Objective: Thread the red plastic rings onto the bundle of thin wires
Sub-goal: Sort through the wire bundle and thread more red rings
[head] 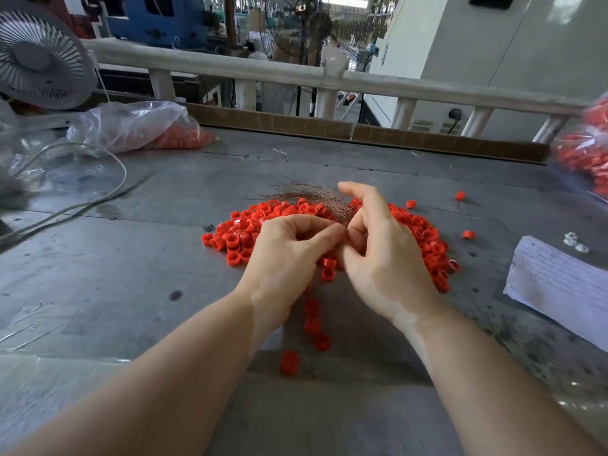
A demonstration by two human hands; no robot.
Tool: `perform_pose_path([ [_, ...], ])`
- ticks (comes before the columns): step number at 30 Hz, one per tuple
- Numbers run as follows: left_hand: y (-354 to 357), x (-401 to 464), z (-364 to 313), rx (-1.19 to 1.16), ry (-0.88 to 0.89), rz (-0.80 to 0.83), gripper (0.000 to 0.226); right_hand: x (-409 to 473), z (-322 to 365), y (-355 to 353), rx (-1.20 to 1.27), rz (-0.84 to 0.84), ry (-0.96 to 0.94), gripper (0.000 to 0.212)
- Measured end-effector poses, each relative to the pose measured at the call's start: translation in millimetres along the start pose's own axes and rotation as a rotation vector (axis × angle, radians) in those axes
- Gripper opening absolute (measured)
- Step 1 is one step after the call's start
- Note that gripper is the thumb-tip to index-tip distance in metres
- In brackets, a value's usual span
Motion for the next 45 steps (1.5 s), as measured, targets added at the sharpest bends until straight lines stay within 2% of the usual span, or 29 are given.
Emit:
perform_pose_path([
  [5,3,-1,-9,0.142,0.150,0.018,0.011,0,-1,-2,-0.023,-0.006,0.025,0.064],
  [9,4,-3,-14,0.208,0.204,0.039,0.004,0,-4,-5,-0.041,-0.023,0.044,0.066],
  [12,6,-4,-15,0.302,0.228,0.028,0.008,0,-5,-4,-0.065,-0.002,0.032,0.067],
  [15,-1,-1,-13,0.346,0.213,-0.070,0.017,1,-4,-2,-0.037,-0.005,0.010,0.054],
  [19,-8,2,-12,0.461,0.217,-0.174,0.026,2,0,-5,-0.033,-0.071,-0.043,0.018],
  [21,-8,2,-13,0.502,0.229,-0.187,0.029,2,2,-8,-0.063,-0.098,-0.087,0.008],
  [27,-7,2,-11,0.476,0.203,-0.171,0.028,3,4,-8,-0.128,-0.080,-0.105,0.004],
  [35,-8,2,-14,0.597,0.258,-0.221,0.033,3,9,-7,-0.182,-0.072,-0.155,0.004],
  [37,-8,2,-14,0.586,0.249,-0.220,0.032,2,11,-8,-0.209,-0.086,-0.178,0.005],
  [41,-16,7,-4,0.373,0.113,-0.207,0.024,2,11,-14,-0.202,-0.160,-0.184,0.003],
  [45,-24,8,0,0.248,0.070,-0.245,0.021,4,-1,-21,-0.086,-0.199,-0.097,0.008],
])
Point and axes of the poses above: each hand's wrist, its own x-axis towards the middle knuckle, its own y-axis out of the palm, z = x × y, the point moved 5 cm from there along x, towards the middle knuckle, and after that the axes turned 9 degrees about x, right-handed, at the moved point
